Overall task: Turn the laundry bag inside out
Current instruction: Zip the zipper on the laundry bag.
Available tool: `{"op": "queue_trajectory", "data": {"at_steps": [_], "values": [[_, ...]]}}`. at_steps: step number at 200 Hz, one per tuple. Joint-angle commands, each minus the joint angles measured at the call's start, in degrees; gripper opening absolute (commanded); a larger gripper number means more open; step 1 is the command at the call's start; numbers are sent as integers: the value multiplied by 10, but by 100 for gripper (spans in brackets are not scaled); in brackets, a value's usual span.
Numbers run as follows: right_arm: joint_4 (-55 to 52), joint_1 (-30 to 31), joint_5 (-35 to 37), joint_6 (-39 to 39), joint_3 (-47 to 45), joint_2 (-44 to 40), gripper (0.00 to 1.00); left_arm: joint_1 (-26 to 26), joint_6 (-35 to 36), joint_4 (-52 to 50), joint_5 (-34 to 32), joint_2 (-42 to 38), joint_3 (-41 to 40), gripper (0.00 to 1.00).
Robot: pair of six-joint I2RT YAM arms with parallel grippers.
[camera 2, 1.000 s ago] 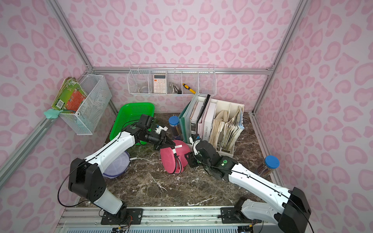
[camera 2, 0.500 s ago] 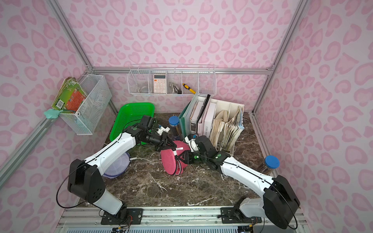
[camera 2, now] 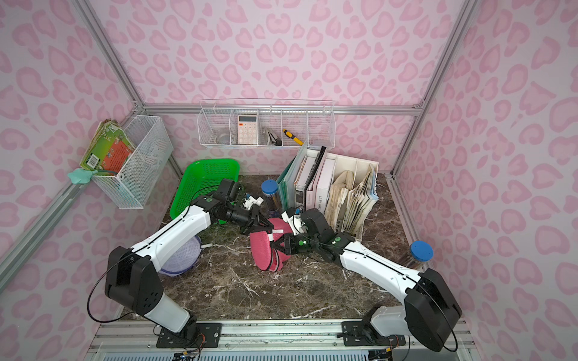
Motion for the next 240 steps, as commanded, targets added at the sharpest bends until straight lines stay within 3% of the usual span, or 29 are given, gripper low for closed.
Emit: {"op": "queue_trajectory", "data": {"at_steps": [1, 58, 103, 135, 240], "values": [[28, 1, -16, -1, 6, -4, 22, -1, 9, 3, 4, 4, -1, 0], [-13, 1, -16, -11, 19, 22, 23, -1, 12, -1, 2, 2, 1, 0], [-40, -2, 9, -15, 32, 15, 36, -2, 35, -24, -10, -3, 10, 0], [-51, -10, 16, -4, 39, 10, 39, -11, 56, -36, -28, -15, 21, 0], [-73, -10, -8, -2, 41, 33, 40, -28, 71, -50, -53, -13, 31, 0]]}}
